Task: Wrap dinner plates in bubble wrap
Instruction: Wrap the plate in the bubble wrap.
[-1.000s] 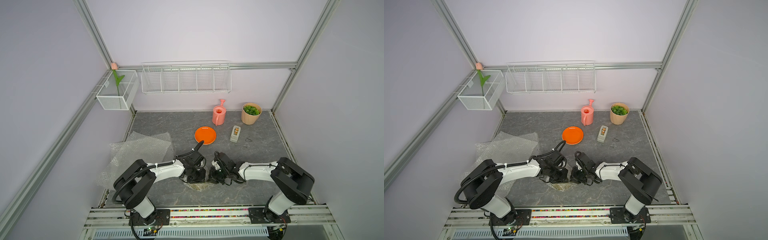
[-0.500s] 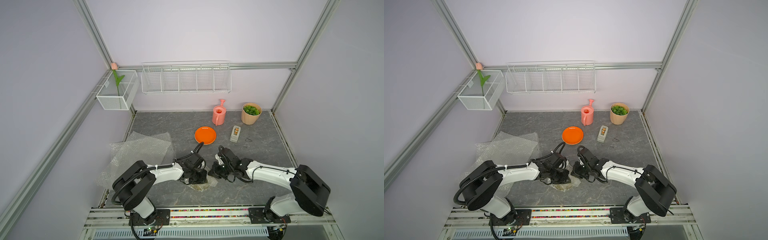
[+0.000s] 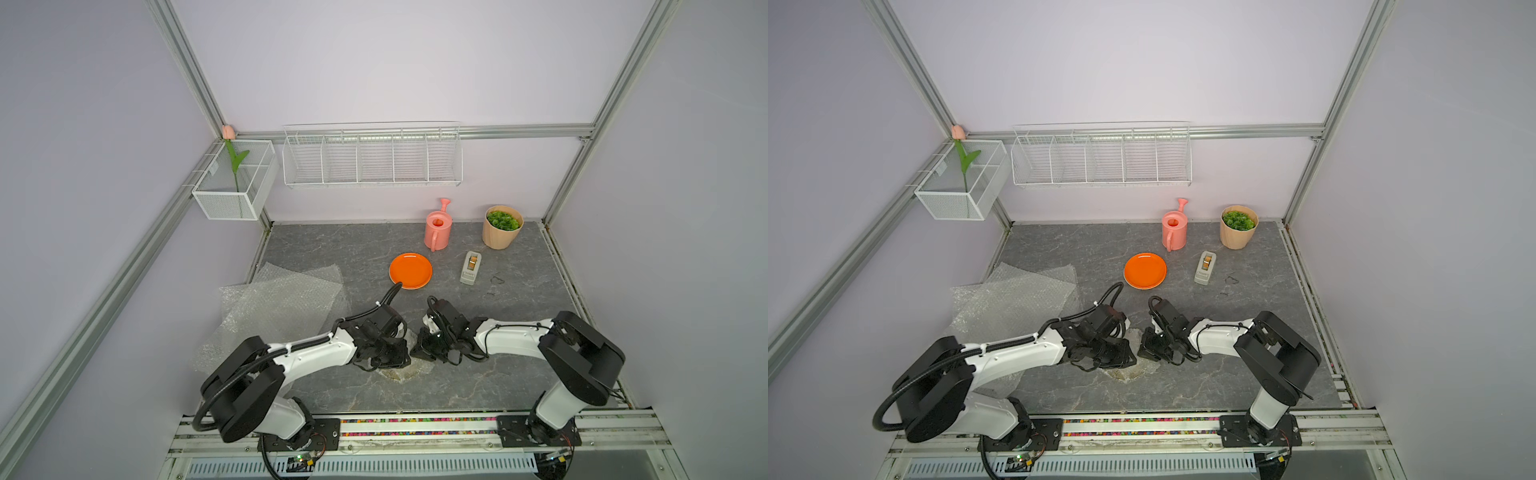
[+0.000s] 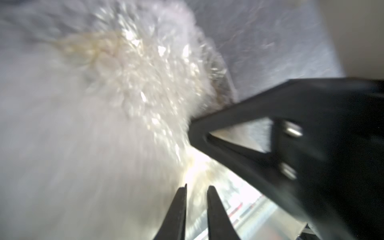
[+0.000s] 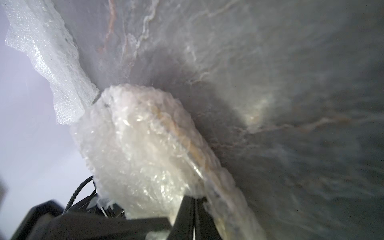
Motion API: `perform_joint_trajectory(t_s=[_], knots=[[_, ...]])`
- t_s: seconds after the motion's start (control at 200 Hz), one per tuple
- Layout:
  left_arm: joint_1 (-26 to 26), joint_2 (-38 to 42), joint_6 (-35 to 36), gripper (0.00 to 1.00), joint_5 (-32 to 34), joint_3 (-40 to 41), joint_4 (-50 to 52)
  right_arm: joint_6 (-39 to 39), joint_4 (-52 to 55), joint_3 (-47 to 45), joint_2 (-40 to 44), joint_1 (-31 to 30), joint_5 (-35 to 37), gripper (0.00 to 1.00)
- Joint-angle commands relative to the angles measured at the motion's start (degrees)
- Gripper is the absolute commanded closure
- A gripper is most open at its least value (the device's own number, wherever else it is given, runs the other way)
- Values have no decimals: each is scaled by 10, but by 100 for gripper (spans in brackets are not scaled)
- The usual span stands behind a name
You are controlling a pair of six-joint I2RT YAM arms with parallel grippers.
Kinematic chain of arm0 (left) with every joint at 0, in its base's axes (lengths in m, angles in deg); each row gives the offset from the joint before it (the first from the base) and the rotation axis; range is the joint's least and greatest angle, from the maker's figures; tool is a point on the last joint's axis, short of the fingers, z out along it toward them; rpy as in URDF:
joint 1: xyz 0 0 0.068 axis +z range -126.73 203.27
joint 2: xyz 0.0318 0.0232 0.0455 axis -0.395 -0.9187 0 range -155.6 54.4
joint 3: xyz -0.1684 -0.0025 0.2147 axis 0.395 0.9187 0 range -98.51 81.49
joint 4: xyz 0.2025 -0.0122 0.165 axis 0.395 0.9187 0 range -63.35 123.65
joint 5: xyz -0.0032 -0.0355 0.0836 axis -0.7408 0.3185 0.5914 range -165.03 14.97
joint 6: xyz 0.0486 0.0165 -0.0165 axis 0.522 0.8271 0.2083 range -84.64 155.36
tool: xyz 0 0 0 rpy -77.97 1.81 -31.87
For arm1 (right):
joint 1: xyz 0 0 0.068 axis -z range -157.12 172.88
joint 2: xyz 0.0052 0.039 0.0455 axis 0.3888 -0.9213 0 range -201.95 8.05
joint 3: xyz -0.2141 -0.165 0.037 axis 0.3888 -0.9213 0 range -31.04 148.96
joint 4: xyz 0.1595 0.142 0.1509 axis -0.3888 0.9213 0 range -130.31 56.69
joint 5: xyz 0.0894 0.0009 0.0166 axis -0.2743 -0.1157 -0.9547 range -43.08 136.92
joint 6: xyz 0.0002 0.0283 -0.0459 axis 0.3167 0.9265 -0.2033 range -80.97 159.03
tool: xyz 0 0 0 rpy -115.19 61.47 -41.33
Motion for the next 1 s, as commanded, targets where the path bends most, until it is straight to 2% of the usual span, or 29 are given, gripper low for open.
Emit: perform_joint_trajectory(t_s=[0.0, 0.09, 0.19, 0.35, 0.425, 0.55, 0.67, 0.835, 0.995], knots=[[-3, 59, 0, 69, 61, -59, 77, -2, 48, -21, -16, 3, 22, 93], [-2, 61, -3, 58, 150, -112, 160, -3, 48, -18, -16, 1, 20, 93], [4, 26, -4, 58, 155, -144, 179, -2, 47, -18, -14, -2, 22, 93], [7, -86, 7, 67, 57, -174, 168, -4, 49, -15, -14, -3, 21, 93], [1, -117, 10, 73, 46, -170, 172, -4, 52, -15, -13, -3, 23, 93], [-4, -99, 2, 86, 50, -121, 168, -5, 61, -17, -7, -3, 30, 93], [-3, -73, -15, 94, 50, -58, 136, -5, 65, -16, 0, -3, 34, 93], [-1, -83, -35, 99, 33, -15, 70, -13, 73, 4, 31, -8, 9, 93], [-1, -96, -43, 100, 24, -1, 44, -21, 57, 32, 54, -34, -36, 93]])
